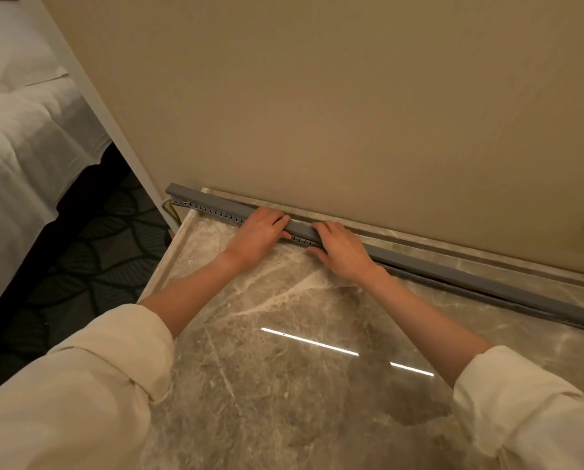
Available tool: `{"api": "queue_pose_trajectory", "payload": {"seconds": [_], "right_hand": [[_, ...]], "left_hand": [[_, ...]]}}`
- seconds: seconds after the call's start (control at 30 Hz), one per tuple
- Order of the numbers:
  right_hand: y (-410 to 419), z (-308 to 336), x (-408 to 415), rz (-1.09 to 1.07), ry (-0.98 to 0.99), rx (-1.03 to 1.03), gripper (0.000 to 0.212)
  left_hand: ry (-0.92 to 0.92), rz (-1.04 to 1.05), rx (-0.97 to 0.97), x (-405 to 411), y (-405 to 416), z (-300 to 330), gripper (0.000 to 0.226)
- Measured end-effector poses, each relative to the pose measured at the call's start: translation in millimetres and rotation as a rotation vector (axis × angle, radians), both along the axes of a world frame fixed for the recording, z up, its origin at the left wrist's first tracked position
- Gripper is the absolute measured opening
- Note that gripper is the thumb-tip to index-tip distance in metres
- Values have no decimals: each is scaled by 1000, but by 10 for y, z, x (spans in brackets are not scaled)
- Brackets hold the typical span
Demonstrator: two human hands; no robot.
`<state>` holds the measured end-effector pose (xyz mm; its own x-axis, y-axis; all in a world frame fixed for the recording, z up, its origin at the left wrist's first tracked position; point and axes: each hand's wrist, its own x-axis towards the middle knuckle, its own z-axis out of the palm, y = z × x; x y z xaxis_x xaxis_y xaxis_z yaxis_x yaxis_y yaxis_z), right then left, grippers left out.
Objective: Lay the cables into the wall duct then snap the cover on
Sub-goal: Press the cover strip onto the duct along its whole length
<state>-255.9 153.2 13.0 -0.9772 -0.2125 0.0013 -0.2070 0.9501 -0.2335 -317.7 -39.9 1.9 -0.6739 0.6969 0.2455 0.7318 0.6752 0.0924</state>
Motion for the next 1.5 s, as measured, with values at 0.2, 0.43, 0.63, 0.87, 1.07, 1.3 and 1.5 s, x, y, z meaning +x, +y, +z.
{"api": "queue_pose_trajectory", "payload": {"seconds": [0.2,0.43,0.63,0.87,1.07,1.3,1.5], "right_hand": [[-274,21,-203,46,-27,-3,40],[-247,33,-219,35,-42,-33,37],[-360,147,-295,-21,-68,112,26],[-767,433,-578,-27,-286,383,8],[-1198,373,-1008,162,-367,97,31],[-1310,-30,-1032,220,-94,47,41],[-1274,-17,-1122,269,-166,-12,36]], "left_hand": [[-125,-2,92,-32,-38,42,38],[-324,24,-80,-482,-692,419,52],[-354,211,-201,-842,-1313,560,32],[-393,178,-248,-932,-1300,493,28],[-346,160,-224,-881,-1332,458,29],[-152,128,-89,-710,-1427,292,43],[-65,119,-130,-647,-1485,219,47]]}}
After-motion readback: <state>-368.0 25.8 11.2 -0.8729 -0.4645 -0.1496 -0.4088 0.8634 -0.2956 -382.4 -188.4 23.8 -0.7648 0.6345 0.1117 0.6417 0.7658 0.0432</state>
